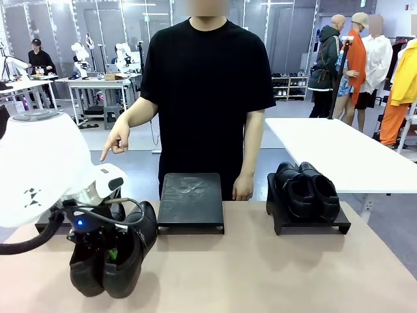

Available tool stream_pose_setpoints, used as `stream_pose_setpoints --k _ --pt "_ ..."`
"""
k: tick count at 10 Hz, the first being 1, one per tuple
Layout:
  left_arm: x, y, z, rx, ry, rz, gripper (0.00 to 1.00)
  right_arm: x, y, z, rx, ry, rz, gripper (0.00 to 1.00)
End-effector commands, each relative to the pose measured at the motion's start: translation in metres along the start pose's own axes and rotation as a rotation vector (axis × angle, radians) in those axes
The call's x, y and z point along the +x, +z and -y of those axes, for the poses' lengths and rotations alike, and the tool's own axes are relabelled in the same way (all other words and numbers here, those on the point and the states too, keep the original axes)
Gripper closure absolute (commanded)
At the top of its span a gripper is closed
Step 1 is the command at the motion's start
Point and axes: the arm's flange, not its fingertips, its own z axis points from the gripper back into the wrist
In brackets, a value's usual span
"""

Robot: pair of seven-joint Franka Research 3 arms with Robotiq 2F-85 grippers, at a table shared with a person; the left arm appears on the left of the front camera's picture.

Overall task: Place the shoes on the stand as instructed by the person.
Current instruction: Pick up another pair of Shoes and place it on the Shoes Stand indicated by the person.

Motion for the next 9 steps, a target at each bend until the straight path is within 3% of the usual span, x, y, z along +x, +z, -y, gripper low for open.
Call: stream_pose_setpoints --k 1,3,6,9 --pt "0.024 0.026 -0.025 -0.009 -0.065 0.033 0.90 -0.001 0.001 0.001 0.006 0.021 0.002 0.00" --pt "0.039 0.043 -0.052 0.020 -0.105 0.065 0.90 -0.001 0.001 0.001 0.006 0.021 0.002 0.00" --pt "0.077 0.060 -0.090 0.042 -0.086 0.204 0.90 -0.001 0.001 0.001 0.006 0.021 0.002 0.00" --pt "0.124 0.051 -0.123 0.093 -0.066 0.295 0.90 -0.001 0.001 0.001 0.006 0.021 0.002 0.00"
